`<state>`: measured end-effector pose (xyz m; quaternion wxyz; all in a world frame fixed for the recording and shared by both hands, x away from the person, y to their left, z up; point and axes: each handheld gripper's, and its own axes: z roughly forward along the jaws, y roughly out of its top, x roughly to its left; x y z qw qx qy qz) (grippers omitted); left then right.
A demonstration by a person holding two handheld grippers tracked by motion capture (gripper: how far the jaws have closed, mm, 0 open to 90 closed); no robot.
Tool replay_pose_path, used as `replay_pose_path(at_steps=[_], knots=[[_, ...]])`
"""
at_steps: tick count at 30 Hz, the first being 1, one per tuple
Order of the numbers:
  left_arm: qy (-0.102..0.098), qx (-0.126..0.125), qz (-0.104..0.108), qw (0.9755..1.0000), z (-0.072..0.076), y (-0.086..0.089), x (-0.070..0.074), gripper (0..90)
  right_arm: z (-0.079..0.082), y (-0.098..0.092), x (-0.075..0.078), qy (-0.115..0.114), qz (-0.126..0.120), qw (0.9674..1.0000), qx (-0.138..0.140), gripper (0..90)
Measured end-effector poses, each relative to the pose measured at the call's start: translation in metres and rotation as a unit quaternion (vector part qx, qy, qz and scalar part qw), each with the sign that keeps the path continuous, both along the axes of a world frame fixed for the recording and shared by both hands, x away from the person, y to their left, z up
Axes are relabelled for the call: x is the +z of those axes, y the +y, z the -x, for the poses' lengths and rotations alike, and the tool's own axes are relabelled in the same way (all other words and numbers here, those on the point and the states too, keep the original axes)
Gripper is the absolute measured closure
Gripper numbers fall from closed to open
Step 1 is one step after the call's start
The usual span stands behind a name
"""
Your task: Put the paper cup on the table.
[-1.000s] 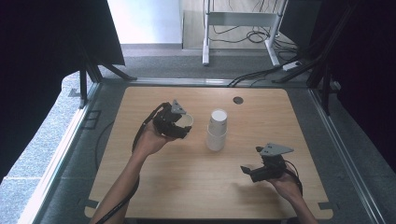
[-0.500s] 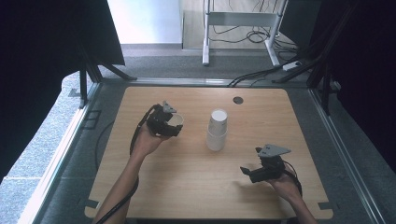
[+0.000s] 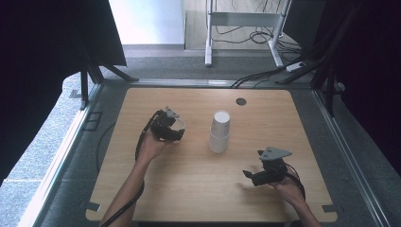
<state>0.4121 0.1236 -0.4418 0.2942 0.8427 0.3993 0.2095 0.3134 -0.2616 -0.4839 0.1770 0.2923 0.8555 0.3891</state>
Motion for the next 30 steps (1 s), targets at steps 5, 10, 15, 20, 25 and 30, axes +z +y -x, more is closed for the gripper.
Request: replay_pose_path(at_steps=[5, 10, 15, 20, 25, 30], knots=[[0.002, 0.006, 0.005, 1.0, -0.0005, -0.0001, -0.0049, 29.1, -0.0001, 0.0001, -0.0006, 0.001, 0.0, 1.0, 0.0, 1.9], [0.009, 0.007, 0.006, 0.9999, -0.0015, 0.0008, -0.0078, 27.4, -0.0001, 0.0009, -0.0017, 0.001, 0.003, 1.0, 0.002, 1.9], [0.011, 0.011, 0.011, 0.9998, -0.0024, -0.0002, -0.0104, 23.3, -0.0002, 0.0013, -0.002, 0.001, 0.004, 1.0, 0.003, 2.0], [0.021, 0.005, 0.017, 0.9996, -0.0035, -0.0007, -0.0104, 13.0, -0.0001, 0.0014, -0.0021, 0.002, 0.005, 1.0, 0.004, 2.1], [0.022, 0.013, 0.038, 0.999, -0.0035, 0.0008, -0.0084, 3.8, 0.0003, 0.0012, -0.0018, 0.0, 0.005, 1.0, 0.005, 2.4], [0.019, 0.01, 0.061, 0.9979, -0.0001, 0.0026, -0.0047, 0.0, 0.0007, 0.001, -0.001, 0.001, 0.001, 1.0, 0.005, 2.6]])
